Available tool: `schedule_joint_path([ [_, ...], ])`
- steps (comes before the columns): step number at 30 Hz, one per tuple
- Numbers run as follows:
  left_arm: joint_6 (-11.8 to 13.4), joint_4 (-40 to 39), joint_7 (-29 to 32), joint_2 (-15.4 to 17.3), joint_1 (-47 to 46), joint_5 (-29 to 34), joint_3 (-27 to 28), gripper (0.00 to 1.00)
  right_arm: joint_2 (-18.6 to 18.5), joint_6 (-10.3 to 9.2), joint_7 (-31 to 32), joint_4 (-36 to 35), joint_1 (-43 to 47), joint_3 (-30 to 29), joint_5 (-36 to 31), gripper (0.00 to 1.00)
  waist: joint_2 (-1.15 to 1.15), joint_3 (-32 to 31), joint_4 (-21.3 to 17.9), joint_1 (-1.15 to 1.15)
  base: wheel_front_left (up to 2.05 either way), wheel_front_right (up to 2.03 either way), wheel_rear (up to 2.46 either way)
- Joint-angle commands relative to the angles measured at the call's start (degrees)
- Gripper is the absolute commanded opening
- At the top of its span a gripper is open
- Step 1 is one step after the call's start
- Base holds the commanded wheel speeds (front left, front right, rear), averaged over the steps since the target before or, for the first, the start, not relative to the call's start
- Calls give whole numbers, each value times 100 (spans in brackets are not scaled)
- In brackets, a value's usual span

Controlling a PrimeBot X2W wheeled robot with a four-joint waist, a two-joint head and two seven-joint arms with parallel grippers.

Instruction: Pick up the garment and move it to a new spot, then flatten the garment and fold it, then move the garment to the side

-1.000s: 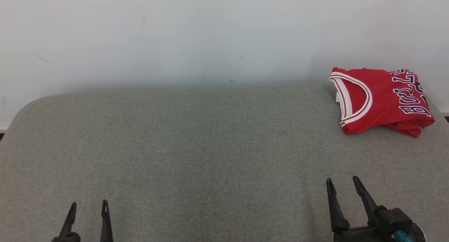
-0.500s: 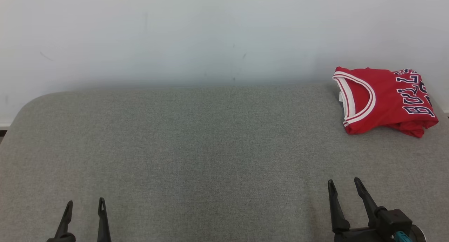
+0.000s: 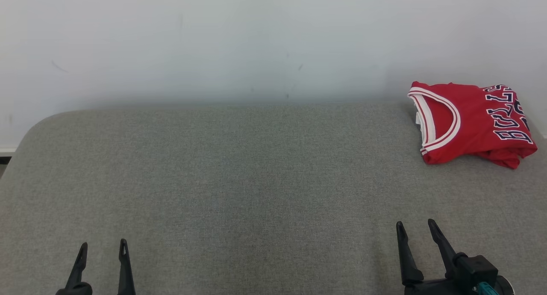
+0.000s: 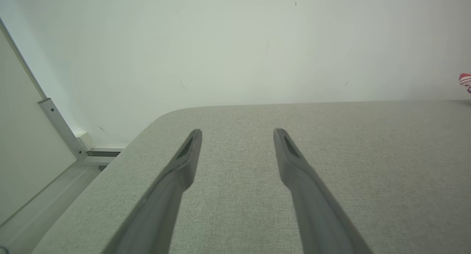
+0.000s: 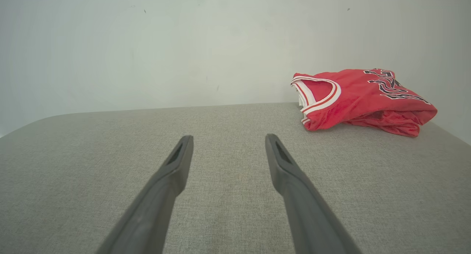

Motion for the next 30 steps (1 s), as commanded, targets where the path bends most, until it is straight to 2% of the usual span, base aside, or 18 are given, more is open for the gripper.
schedule_joint_path([
  [1,31,-29,17,30,96,5,1,100,26,-15,-38,7,-44,21,0,100,0,2,1,0,0,0,0],
  [8,63,-46,66,75,98,27,-29,100,4,-15,-44,27,-61,47,18,100,0,10,2,0,0,0,0],
  [9,49,-21,61,50,57,-1,-27,0,0,1,1,37,-32,35,7,0,0,10,2,0,0,0,0],
  [14,39,168,68,-54,111,-55,-67,0,9,1,32,241,65,22,50,0,0,11,1,0,0,0,0],
  [30,-295,413,339,-257,-148,-1732,146,0,31,-1,471,180,-63,-83,1828,0,0,31,-16,0,0,0,0],
])
